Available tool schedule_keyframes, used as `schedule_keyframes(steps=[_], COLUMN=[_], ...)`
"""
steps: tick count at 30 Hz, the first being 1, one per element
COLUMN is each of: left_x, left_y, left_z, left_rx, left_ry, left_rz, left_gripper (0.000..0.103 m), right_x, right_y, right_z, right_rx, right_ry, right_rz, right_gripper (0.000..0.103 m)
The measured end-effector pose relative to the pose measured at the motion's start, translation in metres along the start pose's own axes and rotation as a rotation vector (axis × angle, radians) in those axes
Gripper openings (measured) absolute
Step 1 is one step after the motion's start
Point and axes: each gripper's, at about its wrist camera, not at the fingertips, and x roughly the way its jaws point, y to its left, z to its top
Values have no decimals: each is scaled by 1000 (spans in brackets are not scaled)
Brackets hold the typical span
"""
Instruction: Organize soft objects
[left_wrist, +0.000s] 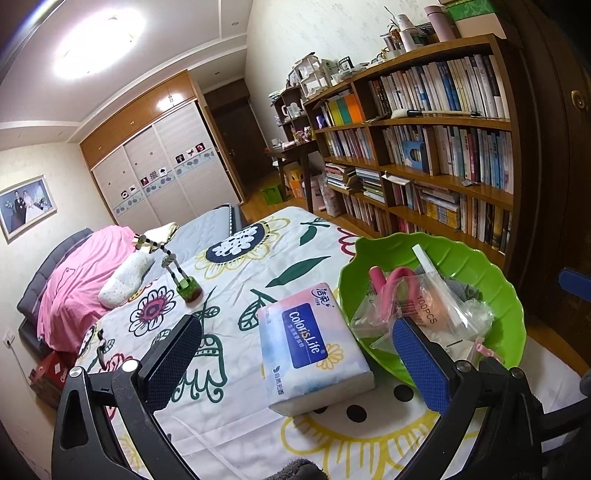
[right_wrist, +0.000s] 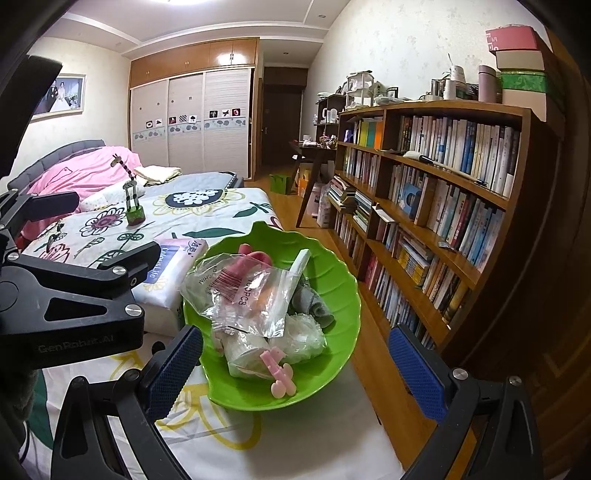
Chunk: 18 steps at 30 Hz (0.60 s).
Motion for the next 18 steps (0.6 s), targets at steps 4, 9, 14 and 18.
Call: schedule_keyframes(steps=[4, 9, 14, 18], left_x=[0, 0, 1, 1], left_y=[-1, -1, -2, -2], left_z=[0, -1, 1, 1], left_rx=[0, 3, 4, 5], left_ry=[2, 7, 7, 10], left_rz=[1, 3, 3, 1], left_gripper=[103, 103, 103, 103], right_x=[1, 3, 4, 4], right_y=[1, 0, -1, -1], right_z=[-1, -2, -2, -2], right_rx=[-8, -8, -3, -4], right_ry=[5, 14, 19, 21], right_rz=[-9, -9, -9, -9], right_gripper=[103, 103, 103, 103])
